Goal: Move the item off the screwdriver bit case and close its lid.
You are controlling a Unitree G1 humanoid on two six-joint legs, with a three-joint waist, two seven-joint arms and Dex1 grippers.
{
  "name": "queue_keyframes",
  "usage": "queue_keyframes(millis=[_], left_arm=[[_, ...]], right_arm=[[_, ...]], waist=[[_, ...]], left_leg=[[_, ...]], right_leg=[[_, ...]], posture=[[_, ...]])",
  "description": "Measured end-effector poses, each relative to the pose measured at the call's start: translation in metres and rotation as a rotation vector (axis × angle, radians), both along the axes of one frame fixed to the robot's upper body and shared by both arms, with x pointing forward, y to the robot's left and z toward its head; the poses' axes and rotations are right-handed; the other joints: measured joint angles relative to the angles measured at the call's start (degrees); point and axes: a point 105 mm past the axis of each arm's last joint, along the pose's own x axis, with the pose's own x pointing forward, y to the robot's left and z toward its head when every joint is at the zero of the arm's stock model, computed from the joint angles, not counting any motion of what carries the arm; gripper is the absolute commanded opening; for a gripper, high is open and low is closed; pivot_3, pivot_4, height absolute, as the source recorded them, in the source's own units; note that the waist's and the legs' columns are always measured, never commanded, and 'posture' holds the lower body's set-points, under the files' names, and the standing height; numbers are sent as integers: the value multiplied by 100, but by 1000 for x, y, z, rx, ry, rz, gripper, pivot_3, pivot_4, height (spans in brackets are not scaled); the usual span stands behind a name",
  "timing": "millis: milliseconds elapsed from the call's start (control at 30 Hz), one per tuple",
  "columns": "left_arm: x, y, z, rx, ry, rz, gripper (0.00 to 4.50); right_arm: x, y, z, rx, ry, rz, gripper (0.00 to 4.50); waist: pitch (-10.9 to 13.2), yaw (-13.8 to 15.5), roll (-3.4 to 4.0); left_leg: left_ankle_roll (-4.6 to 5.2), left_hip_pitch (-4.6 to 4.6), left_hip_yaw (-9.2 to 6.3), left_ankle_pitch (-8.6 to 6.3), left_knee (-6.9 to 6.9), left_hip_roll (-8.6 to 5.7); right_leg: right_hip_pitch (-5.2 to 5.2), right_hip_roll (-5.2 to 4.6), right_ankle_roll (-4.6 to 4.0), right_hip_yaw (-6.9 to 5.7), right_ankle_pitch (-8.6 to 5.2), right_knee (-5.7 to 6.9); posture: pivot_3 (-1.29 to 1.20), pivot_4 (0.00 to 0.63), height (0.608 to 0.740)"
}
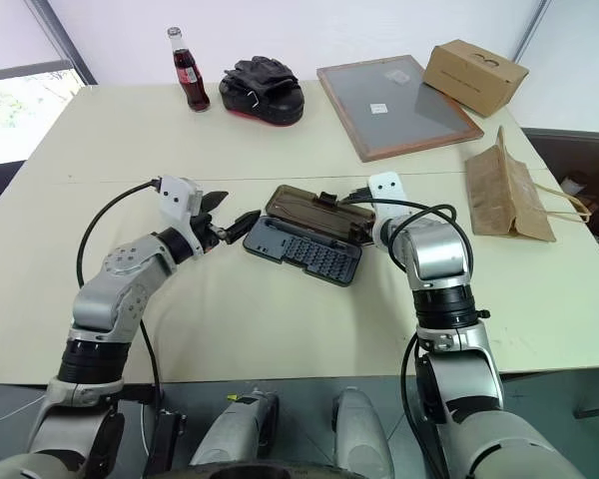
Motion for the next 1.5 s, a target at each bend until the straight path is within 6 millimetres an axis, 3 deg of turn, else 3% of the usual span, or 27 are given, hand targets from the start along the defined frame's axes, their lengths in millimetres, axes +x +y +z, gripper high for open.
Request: queue_keyframes(millis=[133,167,1133,1267,1433,1500], left_arm=[[0,1,0,4,0,4,4500],[0,1,0,5,0,4,4500],[1,3,0,11,-3,24,4500],[2,3,0,12,-4,25,4500],[2,1,0,8,-4,23,4500],[2,1,-1,7,-5,23,4500]], right_arm=[[1,0,4,-16,-23,-12,206],[2,1,8,-14,-33,-10,95],[-15,21,6,81,137,-54,95],[-20,29,1,99,175,-29,1831],[-23,39,1,142,198,-11,4389],[-24,43,1,162,202,-12,4452]], waist=[[-2,-3,-1],[-3,-6,-1],[-5,-44,0],[-6,-74,0],[-6,-115,0],[-8,-117,-2]], left_leg=[[0,1,0,0,1,0],[0,3,0,0,0,0],[0,5,-1,0,-4,2],[0,5,-2,0,-4,2],[0,5,-6,0,-4,2],[0,6,-7,0,-3,1]], right_leg=[[1,0,0,0,0,0],[1,1,0,0,0,0],[1,2,0,0,0,1],[1,3,0,0,0,2],[1,3,0,-2,0,3],[3,2,0,-2,0,3]], posture=[[0,150,740],[0,150,740],[0,150,740],[0,150,740],[0,150,740],[0,150,740]])
